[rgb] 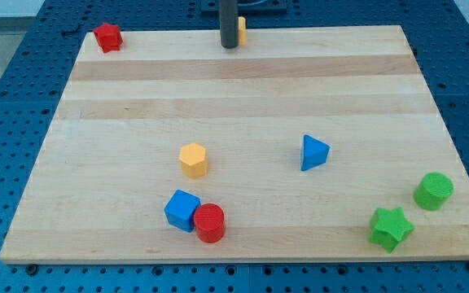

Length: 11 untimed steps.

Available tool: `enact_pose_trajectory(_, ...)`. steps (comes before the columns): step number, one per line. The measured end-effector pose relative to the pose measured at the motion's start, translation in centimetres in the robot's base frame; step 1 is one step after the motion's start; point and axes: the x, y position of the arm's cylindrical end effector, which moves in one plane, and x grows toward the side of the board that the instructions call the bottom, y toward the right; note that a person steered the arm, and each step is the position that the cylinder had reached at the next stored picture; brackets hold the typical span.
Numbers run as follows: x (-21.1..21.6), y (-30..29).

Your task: Point your arm close to the blue triangle

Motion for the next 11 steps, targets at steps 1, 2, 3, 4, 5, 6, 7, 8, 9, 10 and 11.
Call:
enact_pose_trajectory(1,2.5,0.0)
enact_pose_trajectory(2,8.6,-0.2)
enact_pose_trajectory(3,12.0,-0.2)
enact_pose_trajectory(4,13.0,-0.4)
enact_pose_trajectory(5,13.7,-0.8)
enact_pose_trajectory(6,13.9,-0.8)
enact_pose_trajectory(7,14.0,-0.8)
enact_pose_trajectory(8,14.0,-0.2)
enact_pose_trajectory(9,14.0,4.5)
enact_pose_trajectory(10,14.0,6.1)
enact_pose_trajectory(11,14.1,6.3)
